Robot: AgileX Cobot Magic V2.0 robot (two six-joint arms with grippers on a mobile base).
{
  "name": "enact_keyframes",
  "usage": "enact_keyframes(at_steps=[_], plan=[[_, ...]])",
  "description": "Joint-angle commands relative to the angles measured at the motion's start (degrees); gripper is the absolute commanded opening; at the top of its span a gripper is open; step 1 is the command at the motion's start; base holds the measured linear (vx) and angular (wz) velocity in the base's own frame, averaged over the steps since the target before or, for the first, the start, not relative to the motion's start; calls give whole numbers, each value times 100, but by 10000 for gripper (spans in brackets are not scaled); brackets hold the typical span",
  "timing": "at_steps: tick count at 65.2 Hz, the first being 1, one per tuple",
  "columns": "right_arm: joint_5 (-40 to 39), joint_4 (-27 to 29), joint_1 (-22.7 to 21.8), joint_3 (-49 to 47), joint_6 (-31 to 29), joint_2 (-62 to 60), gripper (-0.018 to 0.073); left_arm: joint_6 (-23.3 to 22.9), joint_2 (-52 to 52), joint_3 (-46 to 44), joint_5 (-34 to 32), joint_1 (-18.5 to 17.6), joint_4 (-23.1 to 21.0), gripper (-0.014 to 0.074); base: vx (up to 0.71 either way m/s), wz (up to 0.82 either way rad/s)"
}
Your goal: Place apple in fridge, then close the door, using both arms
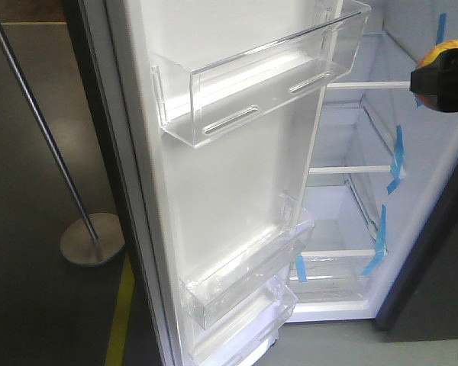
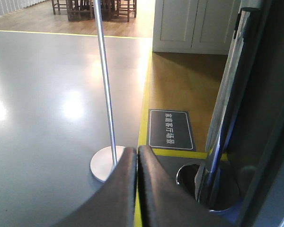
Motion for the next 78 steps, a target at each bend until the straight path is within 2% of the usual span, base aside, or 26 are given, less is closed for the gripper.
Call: enact_keyframes(at_steps=[1,34,53,70,78], plan=[[-443,10,-36,-190,13,-153,168,-21,-93,88,-362,-38,16,-8,0,0],[-443,10,-36,-190,13,-153,168,22,-93,88,-422,-38,29,-8,0,0],[-424,23,-36,-190,13,-153,168,15,-93,88,-1879,-38,-29,-8,0,0],[-226,84,-36,-190,13,-158,168,4,-93,88,-2269,-38,-51,-8,0,0],[-441,340,-36,-190,-101,-253,168,-551,-93,47,-2608,-38,-495,-8,0,0]])
